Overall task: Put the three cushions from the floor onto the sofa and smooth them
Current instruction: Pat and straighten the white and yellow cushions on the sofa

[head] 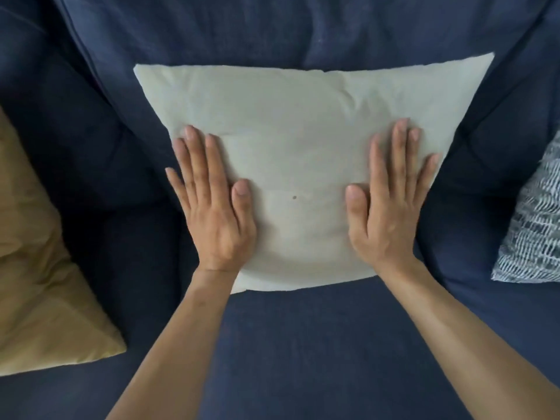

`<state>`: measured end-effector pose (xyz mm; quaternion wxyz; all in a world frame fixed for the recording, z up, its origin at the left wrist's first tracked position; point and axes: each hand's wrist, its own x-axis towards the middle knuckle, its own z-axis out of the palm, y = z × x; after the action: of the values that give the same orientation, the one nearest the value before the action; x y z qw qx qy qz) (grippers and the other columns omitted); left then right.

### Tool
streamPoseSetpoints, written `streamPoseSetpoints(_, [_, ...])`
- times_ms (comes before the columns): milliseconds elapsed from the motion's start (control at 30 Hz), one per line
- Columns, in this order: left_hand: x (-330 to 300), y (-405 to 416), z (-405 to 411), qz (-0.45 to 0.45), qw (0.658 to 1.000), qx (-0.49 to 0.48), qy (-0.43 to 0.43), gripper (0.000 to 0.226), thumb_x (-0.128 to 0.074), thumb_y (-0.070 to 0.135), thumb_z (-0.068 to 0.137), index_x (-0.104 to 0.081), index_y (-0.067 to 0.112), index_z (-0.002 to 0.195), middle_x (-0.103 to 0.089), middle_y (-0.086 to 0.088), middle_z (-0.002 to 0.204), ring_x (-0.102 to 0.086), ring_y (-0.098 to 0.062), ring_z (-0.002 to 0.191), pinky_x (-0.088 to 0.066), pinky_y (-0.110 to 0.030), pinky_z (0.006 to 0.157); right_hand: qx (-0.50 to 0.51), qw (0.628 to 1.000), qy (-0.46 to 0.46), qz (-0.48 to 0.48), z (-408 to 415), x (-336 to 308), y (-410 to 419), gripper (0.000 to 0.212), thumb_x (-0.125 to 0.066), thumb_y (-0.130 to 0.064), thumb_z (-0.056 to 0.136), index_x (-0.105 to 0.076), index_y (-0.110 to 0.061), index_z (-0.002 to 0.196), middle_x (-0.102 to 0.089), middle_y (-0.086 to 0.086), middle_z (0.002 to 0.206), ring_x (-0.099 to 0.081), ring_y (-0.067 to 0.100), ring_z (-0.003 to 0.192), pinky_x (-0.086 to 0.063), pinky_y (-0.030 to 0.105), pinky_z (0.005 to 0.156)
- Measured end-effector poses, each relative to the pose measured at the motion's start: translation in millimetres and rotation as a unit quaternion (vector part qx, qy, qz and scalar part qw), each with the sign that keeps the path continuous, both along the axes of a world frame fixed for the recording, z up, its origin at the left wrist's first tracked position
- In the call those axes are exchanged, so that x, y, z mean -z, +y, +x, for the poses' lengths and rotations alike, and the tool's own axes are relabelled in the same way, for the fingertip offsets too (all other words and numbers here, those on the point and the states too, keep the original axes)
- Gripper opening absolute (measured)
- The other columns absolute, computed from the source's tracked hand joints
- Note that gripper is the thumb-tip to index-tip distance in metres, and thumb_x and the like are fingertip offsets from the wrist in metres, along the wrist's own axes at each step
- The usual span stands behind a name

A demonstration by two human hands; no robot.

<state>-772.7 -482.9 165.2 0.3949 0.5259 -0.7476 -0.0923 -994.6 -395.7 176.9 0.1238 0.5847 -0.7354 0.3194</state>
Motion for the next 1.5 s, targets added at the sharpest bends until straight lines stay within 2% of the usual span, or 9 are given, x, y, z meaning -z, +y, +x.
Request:
streamPoseSetpoints(133, [0.2,5.6,20.2,0.062,0.995,-0.048,0.055,0.070,-0.014,0.045,0.116,-0.016,-0.001,0.169,-0.009,-0.023,0.178,-0.004,-0.038,0.167,-0.008,-0.068,0.131,0.051,0.995,-0.080,-0.009,-16.9,-7.7,15.3,0.070,-0.023,-0.046,0.117,-0.026,0.002,0.168,-0.018,0.032,0.176,-0.012,0.052,0.165,-0.004,0.078,0.128])
streamPoseSetpoints(300, [-15.7,48.9,-15.7,0.058,0.993,-0.027,0.097,0.069,-0.015,0.041,0.116,-0.015,-0.006,0.167,-0.009,-0.028,0.177,-0.003,-0.043,0.166,-0.005,-0.070,0.130,-0.050,0.997,-0.052,-0.015,26.6,-7.8,16.9,0.069,-0.026,-0.042,0.116,-0.029,0.008,0.162,-0.021,0.039,0.170,-0.014,0.058,0.161,-0.007,0.083,0.125])
streamPoseSetpoints(500, [23.8,71.8,-35.4,0.090,0.994,-0.026,0.056,0.073,-0.019,0.046,0.115,-0.012,-0.004,0.167,-0.007,-0.029,0.176,-0.002,-0.043,0.166,-0.003,-0.067,0.132,-0.043,0.998,-0.028,-0.021,46.0,25.7,17.6,0.067,-0.026,-0.045,0.115,-0.028,0.002,0.163,-0.028,0.032,0.169,-0.008,0.037,0.165,-0.010,0.084,0.124])
streamPoseSetpoints(700, [49.1,67.3,15.1,0.194,0.972,-0.077,0.107,0.069,-0.022,0.045,0.116,-0.004,0.011,0.172,0.006,-0.006,0.182,0.008,-0.019,0.168,-0.003,-0.062,0.133,0.057,0.995,-0.076,0.025,-2.6,33.1,43.0,0.070,-0.031,-0.042,0.115,-0.023,0.003,0.168,-0.015,0.037,0.174,-0.010,0.056,0.163,-0.003,0.083,0.124])
streamPoseSetpoints(867, [-22.7,53.7,14.2,0.102,0.988,-0.007,0.118,0.060,-0.026,0.021,0.116,-0.013,-0.004,0.168,-0.002,-0.019,0.179,0.002,-0.033,0.168,-0.003,-0.063,0.134,-0.004,0.999,-0.053,0.003,-0.5,-20.8,32.7,0.063,-0.041,-0.026,0.111,-0.030,0.004,0.164,-0.021,0.036,0.172,-0.014,0.058,0.161,-0.002,0.077,0.129])
streamPoseSetpoints(1033, [-97.0,23.4,-44.4,-0.013,0.981,0.192,-0.025,0.061,-0.023,0.034,0.115,-0.028,-0.001,0.165,-0.015,-0.015,0.175,-0.010,-0.043,0.165,-0.007,-0.065,0.132,-0.122,0.992,0.028,0.029,17.5,-68.1,-22.8,0.053,-0.036,-0.032,0.117,-0.045,-0.004,0.162,-0.034,0.019,0.173,-0.027,0.041,0.164,-0.007,0.069,0.133])
streamPoseSetpoints(1233, [-94.5,-24.4,-24.2,-0.006,0.942,0.180,-0.282,0.067,-0.021,0.051,0.116,-0.025,0.013,0.171,-0.015,-0.008,0.180,-0.007,-0.029,0.168,-0.008,-0.057,0.135,-0.098,0.987,0.063,0.115,-23.2,-70.6,-35.4,0.058,-0.033,-0.039,0.118,-0.043,-0.007,0.164,-0.037,0.011,0.175,-0.026,0.029,0.166,-0.012,0.067,0.133])
streamPoseSetpoints(1400, [-122.8,-41.4,26.8,0.082,0.932,0.117,-0.334,0.075,-0.010,0.063,0.112,-0.006,0.019,0.173,0.001,0.002,0.182,0.006,-0.019,0.168,-0.001,-0.052,0.136,-0.024,0.987,0.037,0.157,-61.0,-99.8,-20.7,0.054,-0.032,-0.037,0.117,-0.052,-0.008,0.158,-0.048,0.011,0.168,-0.037,0.028,0.161,-0.022,0.064,0.130])
streamPoseSetpoints(1500, [-150.9,-46.3,35.1,0.034,0.958,0.081,-0.272,0.063,-0.030,0.050,0.115,-0.045,0.011,0.162,-0.048,-0.007,0.166,-0.038,-0.028,0.159,-0.023,-0.056,0.132,0.012,0.990,0.045,0.134,-71.3,-132.1,-17.7,0.039,-0.049,-0.025,0.113,-0.063,-0.012,0.147,-0.063,0.005,0.153,-0.057,0.034,0.130,-0.045,0.055,0.105])
